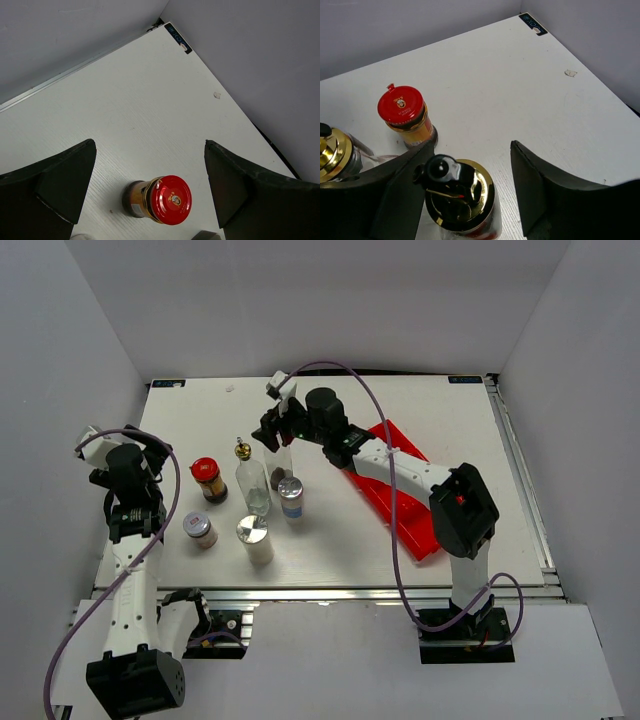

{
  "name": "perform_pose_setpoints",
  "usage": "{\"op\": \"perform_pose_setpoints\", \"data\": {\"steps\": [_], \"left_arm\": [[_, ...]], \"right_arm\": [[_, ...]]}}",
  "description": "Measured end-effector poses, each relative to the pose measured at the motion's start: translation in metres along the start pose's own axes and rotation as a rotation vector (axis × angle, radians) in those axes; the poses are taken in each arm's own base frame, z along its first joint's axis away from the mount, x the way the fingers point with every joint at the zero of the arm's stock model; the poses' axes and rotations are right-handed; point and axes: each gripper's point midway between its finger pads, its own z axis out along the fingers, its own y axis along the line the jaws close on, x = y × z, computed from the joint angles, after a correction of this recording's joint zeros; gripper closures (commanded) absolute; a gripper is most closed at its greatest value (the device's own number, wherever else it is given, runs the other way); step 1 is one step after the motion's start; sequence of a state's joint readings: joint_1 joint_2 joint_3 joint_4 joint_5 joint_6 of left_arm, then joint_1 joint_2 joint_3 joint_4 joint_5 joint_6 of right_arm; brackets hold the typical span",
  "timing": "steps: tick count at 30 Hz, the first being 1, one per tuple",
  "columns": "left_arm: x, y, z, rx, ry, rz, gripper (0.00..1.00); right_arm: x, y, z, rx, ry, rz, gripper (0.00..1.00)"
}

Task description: Organize the condiment bottles

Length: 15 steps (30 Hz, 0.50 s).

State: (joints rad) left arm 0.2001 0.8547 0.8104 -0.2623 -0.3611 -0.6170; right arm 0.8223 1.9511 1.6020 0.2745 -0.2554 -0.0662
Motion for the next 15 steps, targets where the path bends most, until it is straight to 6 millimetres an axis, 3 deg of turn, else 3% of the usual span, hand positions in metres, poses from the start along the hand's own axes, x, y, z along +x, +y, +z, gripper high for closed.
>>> {"op": "perform_pose_setpoints", "data": {"steps": [2,3,9,15], "left_arm": [[0.000,0.000,0.000,-0.003,-0.002,0.000,0.02],[-0.001,0.001,0.000,-0.005,-0.004,0.000,0.02],[-0.002,0.007,0.000,-0.037,-0.015,0.004,0.02],[-0.003,0.013,-0.002,-0.062,-0.021,0.008,0.02]], "right_arm": [[-0.001,-0.001,0.001,0.014,-0.004,0.004,0.45],[-0.002,-0.002,0.001,0.020,-0.010,0.008,0.60],[-0.004,-0.004,0.002,0.039,-0.019,0.018,0.97],[-0.007,-0.012,0.001,0.074,-0.009,-0.012,1.00]]}}
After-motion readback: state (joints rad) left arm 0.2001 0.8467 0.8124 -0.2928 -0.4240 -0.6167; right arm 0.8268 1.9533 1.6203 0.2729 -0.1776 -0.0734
